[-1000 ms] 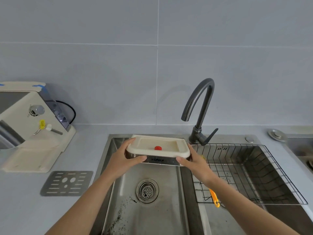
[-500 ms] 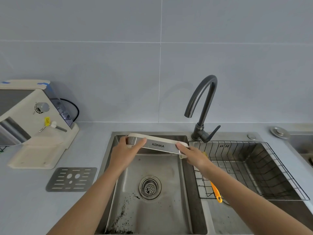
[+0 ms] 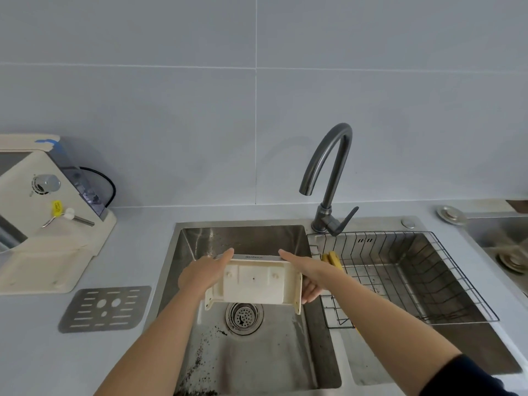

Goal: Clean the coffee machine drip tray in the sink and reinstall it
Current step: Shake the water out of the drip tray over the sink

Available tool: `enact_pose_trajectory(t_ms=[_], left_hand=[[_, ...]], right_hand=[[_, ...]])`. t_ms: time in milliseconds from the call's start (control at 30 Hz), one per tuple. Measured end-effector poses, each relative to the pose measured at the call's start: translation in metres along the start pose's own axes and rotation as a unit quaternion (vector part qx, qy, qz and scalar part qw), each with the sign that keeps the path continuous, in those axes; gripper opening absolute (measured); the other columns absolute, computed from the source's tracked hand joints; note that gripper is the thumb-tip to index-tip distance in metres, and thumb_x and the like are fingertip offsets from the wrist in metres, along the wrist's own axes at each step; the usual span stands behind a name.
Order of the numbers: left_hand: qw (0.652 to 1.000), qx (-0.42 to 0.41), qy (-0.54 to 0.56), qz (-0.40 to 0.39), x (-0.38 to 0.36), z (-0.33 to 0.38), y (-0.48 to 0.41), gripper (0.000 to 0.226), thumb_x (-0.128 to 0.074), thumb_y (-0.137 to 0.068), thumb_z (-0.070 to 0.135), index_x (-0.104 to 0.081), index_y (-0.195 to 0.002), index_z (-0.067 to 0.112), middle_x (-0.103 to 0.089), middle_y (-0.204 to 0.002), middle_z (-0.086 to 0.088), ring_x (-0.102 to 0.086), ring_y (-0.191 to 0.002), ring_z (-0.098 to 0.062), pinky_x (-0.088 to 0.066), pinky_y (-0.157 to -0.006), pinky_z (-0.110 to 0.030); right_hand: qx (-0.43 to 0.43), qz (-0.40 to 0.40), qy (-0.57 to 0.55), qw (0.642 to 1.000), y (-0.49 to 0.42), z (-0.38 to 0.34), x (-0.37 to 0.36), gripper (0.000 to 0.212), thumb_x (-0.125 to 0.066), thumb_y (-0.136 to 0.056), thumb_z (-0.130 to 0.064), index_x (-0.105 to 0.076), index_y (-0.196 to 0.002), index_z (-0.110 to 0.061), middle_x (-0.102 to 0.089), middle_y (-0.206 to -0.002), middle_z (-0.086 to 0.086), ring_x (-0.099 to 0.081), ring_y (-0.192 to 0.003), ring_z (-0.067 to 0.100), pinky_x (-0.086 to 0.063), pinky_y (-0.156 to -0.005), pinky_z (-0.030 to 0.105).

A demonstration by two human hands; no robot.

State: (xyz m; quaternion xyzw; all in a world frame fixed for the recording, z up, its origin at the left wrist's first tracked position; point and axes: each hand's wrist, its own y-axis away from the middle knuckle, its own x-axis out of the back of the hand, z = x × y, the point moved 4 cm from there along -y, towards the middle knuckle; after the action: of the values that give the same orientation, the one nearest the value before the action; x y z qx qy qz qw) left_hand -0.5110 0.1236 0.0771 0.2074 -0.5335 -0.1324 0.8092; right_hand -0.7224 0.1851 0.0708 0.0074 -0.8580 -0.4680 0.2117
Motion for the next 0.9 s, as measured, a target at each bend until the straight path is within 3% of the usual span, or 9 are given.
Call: enact_pose_trajectory(t_ms=[200,267,333,367,433,600,700,800,900], left_hand=[[1.000,-0.010,-0.005,0.029,0.023,0.009,0.003,0.086,-0.018,-0.081,0.073,-0.056,-0.119,0.006,-0.055,-0.131,-0.014,-0.064,-0.098,-0.030,-0.054,-0.087,-0.037],[0.999,-0.017,-0.014,0.037,0.032,0.011,0.003,0.084,-0.018,-0.081,0.073,-0.053,-0.124,0.010,-0.056,-0.130,-0.011,-0.064,-0.098,-0.029,-0.055,-0.075,-0.032],[0.999,-0.018,-0.008,0.042,0.042,0.013,0.001,0.082,-0.019,-0.080,0.074,-0.055,-0.120,0.012,-0.066,-0.109,-0.010,-0.067,-0.087,-0.028,-0.052,-0.063,-0.027],[0.998,-0.021,-0.003,0.054,0.050,0.015,0.001,0.083,-0.019,-0.079,0.075,-0.056,-0.116,0.011,-0.067,-0.095,-0.008,-0.068,-0.083,-0.028,-0.053,-0.067,-0.028],[0.994,-0.039,-0.006,0.101,0.068,0.020,0.001,0.088,-0.018,-0.075,0.079,-0.060,-0.107,0.009,-0.068,-0.094,-0.011,-0.066,-0.087,-0.030,-0.052,-0.079,-0.032],[0.971,-0.067,0.006,0.231,0.102,0.024,0.013,0.081,-0.020,-0.077,0.077,-0.057,-0.081,0.005,-0.058,-0.079,-0.011,-0.058,-0.085,-0.031,-0.039,-0.068,-0.031],[0.982,-0.023,0.006,0.188,0.068,0.004,-0.004,0.091,-0.015,-0.075,0.079,-0.063,-0.093,0.003,-0.066,-0.088,-0.013,-0.062,-0.085,-0.030,-0.045,-0.071,-0.031],[1.000,0.019,-0.001,0.025,0.000,-0.021,-0.014,0.094,-0.015,-0.073,0.080,-0.057,-0.119,0.010,-0.062,-0.118,-0.016,-0.063,-0.100,-0.031,-0.051,-0.087,-0.032],[1.000,0.008,0.000,-0.004,-0.012,-0.018,-0.008,0.095,-0.012,-0.073,0.080,-0.058,-0.119,0.012,-0.063,-0.118,-0.016,-0.063,-0.102,-0.030,-0.053,-0.090,-0.036]], right_hand=[[0.022,0.013,0.009,1.000,0.003,-0.019,0.009,0.093,-0.033,-0.078,-0.076,-0.041,-0.131,0.000,-0.064,-0.110,0.027,-0.067,-0.096,0.035,-0.055,-0.074,0.035],[0.032,0.021,0.005,0.999,0.006,-0.026,0.014,0.093,-0.033,-0.079,-0.075,-0.043,-0.131,0.002,-0.064,-0.108,0.027,-0.066,-0.095,0.035,-0.055,-0.076,0.035],[0.046,0.029,-0.012,0.998,0.011,-0.035,0.019,0.088,-0.034,-0.082,-0.071,-0.039,-0.134,0.000,-0.060,-0.117,0.028,-0.064,-0.098,0.036,-0.053,-0.082,0.036],[0.056,0.033,-0.023,0.998,0.015,-0.041,0.021,0.086,-0.035,-0.083,-0.069,-0.037,-0.135,-0.001,-0.058,-0.121,0.028,-0.063,-0.102,0.036,-0.052,-0.082,0.036],[0.083,0.042,-0.036,0.995,0.023,-0.052,0.027,0.085,-0.034,-0.084,-0.069,-0.035,-0.137,-0.002,-0.054,-0.125,0.029,-0.060,-0.108,0.037,-0.050,-0.082,0.035],[0.163,0.080,-0.054,0.982,0.040,-0.067,0.039,0.076,-0.028,-0.084,-0.069,-0.041,-0.135,-0.014,-0.050,-0.134,0.016,-0.058,-0.108,0.030,-0.048,-0.092,0.034],[0.146,0.077,-0.012,0.986,0.028,-0.049,0.018,0.076,-0.026,-0.087,-0.066,-0.038,-0.136,-0.010,-0.043,-0.142,0.018,-0.057,-0.112,0.034,-0.047,-0.097,0.037],[0.042,-0.011,0.021,0.999,0.005,-0.010,-0.019,0.084,-0.024,-0.086,-0.068,-0.024,-0.144,-0.008,-0.035,-0.145,0.024,-0.051,-0.121,0.037,-0.046,-0.100,0.040],[0.035,0.005,0.010,0.999,-0.004,-0.004,-0.019,0.076,-0.022,-0.090,-0.063,-0.024,-0.144,-0.010,-0.028,-0.149,0.022,-0.045,-0.126,0.039,-0.044,-0.102,0.043]])
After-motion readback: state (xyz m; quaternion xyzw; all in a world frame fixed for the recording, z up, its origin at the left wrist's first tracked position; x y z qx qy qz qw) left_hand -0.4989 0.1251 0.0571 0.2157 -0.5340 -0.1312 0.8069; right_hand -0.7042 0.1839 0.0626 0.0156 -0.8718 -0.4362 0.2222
